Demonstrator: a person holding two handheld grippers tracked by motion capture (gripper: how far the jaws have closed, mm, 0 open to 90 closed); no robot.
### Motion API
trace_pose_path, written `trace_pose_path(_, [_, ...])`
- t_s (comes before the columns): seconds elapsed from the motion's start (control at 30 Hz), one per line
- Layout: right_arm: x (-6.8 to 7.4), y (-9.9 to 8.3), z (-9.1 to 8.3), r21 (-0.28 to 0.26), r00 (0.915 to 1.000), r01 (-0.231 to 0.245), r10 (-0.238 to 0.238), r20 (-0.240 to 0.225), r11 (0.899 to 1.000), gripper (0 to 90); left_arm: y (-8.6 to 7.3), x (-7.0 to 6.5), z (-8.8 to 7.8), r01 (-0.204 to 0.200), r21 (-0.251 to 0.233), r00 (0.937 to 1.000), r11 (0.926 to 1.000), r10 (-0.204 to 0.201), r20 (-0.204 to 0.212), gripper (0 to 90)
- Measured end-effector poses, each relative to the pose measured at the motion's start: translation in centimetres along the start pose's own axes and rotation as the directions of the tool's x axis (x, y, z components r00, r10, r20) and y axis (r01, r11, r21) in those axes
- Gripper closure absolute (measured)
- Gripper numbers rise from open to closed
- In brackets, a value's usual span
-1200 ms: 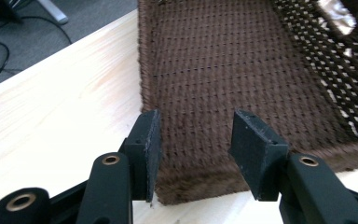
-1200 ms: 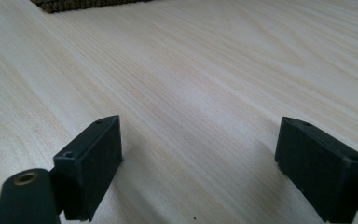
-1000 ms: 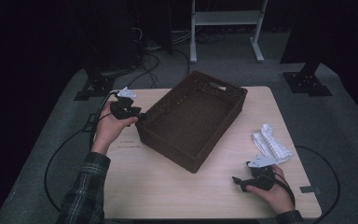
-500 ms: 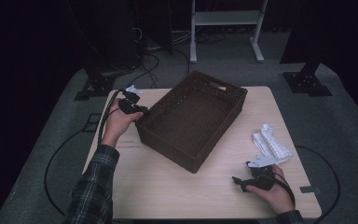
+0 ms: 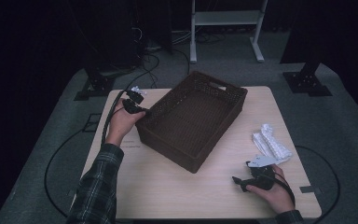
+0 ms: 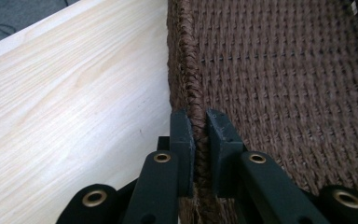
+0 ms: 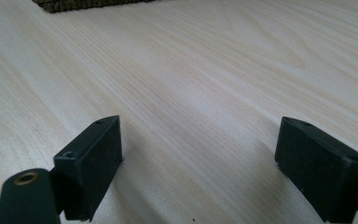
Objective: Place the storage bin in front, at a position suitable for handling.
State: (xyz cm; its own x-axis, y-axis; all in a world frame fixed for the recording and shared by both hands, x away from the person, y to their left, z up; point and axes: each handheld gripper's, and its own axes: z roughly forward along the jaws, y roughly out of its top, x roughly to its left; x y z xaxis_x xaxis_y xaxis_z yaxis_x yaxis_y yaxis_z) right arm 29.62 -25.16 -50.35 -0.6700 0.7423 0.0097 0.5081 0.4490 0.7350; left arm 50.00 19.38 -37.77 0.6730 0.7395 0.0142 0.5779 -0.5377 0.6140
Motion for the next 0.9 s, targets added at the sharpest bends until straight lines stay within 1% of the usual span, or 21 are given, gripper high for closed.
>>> trace_pose_path(0.03, [0.0,0.0,0.0,0.0,1.0,0.0,0.0,0.0,1.0,14.2,0.0,-0.1,0.0,-0.004,0.004,0.9999,1.0,0.004,-0.01,81.7])
trace_pose_path(0.13, [0.0,0.0,0.0,0.0,1.0,0.0,0.0,-0.001,1.0,14.1,0.0,-0.3,0.0,-0.01,0.007,0.9997,0.9999,0.011,-0.02,82.2])
trace_pose_path(0.17, [0.0,0.0,0.0,-0.001,1.0,-0.001,0.001,-0.001,1.0,14.1,-0.1,-0.3,-0.1,-0.003,0.004,0.9998,1.0,0.003,-0.017,82.2])
trace_pose_path(0.33, [0.0,0.0,0.0,-0.001,1.0,-0.001,0.001,-0.002,1.0,14.1,-0.3,-0.3,-0.4,0.006,0.004,1.0,1.0,-0.006,0.002,82.0])
trace_pose_path(0.37, [0.0,0.0,0.0,-0.001,1.0,-0.001,0.001,-0.002,1.0,14.1,-0.6,-0.3,-0.5,0.018,0.002,0.9998,0.9998,-0.018,0.012,81.9])
trace_pose_path(0.53, [0.0,0.0,0.0,0.0,1.0,0.0,0.0,0.0,1.0,14.1,-1.0,-0.5,-1.0,0.021,0.004,0.9998,0.9998,-0.021,0.007,81.8])
trace_pose_path(0.6, [0.0,0.0,0.0,0.0,1.0,0.0,0.0,-0.001,1.0,14.1,-1.4,-0.7,-1.3,0.031,0.002,0.9994,0.9995,-0.031,0.014,81.7])
trace_pose_path(0.73, [0.0,0.0,0.0,-0.001,1.0,-0.001,0.001,-0.001,1.0,14.2,-2.0,-0.9,-1.8,0.033,0.001,0.9994,0.9995,-0.033,0.012,81.5])
trace_pose_path(0.77, [0.0,0.0,0.0,0.0,1.0,0.0,0.0,0.0,1.0,14.2,-2.4,-0.8,-2.1,0.031,0.006,0.9995,0.9995,-0.031,0.01,81.5])
trace_pose_path(0.8, [0.0,0.0,0.0,0.0,1.0,0.0,0.0,0.0,1.0,14.2,-2.4,-0.8,-2.1,0.031,0.006,0.9995,0.9995,-0.031,0.01,81.5])
trace_pose_path(0.83, [0.0,0.0,0.0,0.0,1.0,0.0,0.0,0.0,1.0,14.2,-2.8,-0.9,-2.4,0.045,0.001,0.9989,0.999,-0.045,0.014,81.6])
trace_pose_path(0.87, [0.0,0.0,0.0,0.0,1.0,0.0,0.0,0.0,1.0,14.2,-2.8,-0.9,-2.4,0.045,0.001,0.9989,0.999,-0.045,0.014,81.5])
trace_pose_path(0.9, [0.0,0.0,0.0,0.001,1.0,0.0,0.0,0.0,1.0,14.2,-3.2,-0.9,-2.7,0.044,0.003,0.9989,0.999,-0.044,0.013,81.5])
